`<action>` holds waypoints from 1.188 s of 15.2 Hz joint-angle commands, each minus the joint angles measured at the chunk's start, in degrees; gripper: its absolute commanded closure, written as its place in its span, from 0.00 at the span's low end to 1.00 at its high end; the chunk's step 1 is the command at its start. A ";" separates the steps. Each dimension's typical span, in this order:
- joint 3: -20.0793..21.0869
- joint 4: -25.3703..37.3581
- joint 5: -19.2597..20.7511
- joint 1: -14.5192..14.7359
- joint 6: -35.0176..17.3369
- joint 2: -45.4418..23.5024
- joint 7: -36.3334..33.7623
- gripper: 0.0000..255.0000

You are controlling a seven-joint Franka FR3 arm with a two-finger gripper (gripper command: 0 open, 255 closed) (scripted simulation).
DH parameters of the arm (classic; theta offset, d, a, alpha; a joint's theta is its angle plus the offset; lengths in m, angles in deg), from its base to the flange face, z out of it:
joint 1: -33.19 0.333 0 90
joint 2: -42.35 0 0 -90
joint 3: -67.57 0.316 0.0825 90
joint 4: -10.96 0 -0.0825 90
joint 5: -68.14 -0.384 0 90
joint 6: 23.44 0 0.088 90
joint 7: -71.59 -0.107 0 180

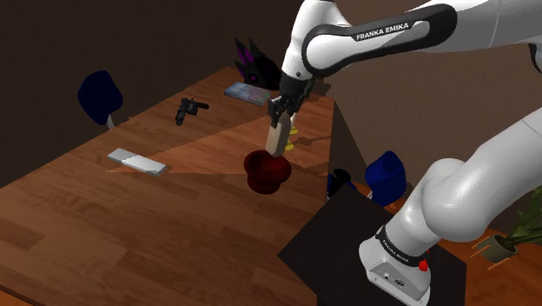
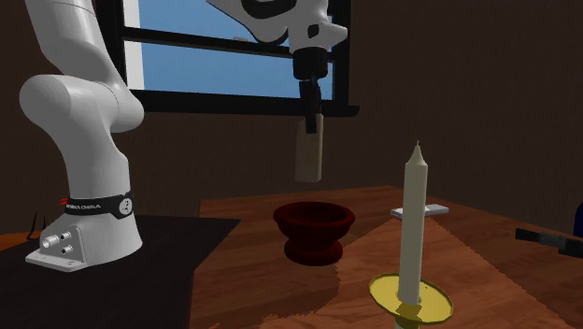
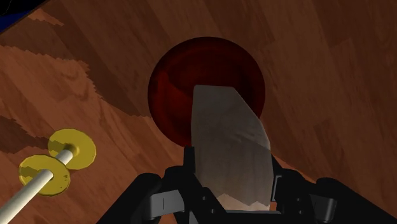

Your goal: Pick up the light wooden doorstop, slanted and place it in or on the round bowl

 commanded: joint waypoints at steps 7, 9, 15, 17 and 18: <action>0.02 -3.88 0.04 0.00 -6.48 -2.53 -0.09 1.00; 0.03 -4.72 0.05 0.00 -8.11 -3.32 -0.10 1.00; 0.03 -6.13 0.08 -0.01 -11.09 -4.90 -0.14 1.00; 0.03 -6.13 0.08 -0.01 -11.09 -4.90 -0.14 1.00; 0.03 -6.13 0.08 -0.01 -11.09 -4.90 -0.14 1.00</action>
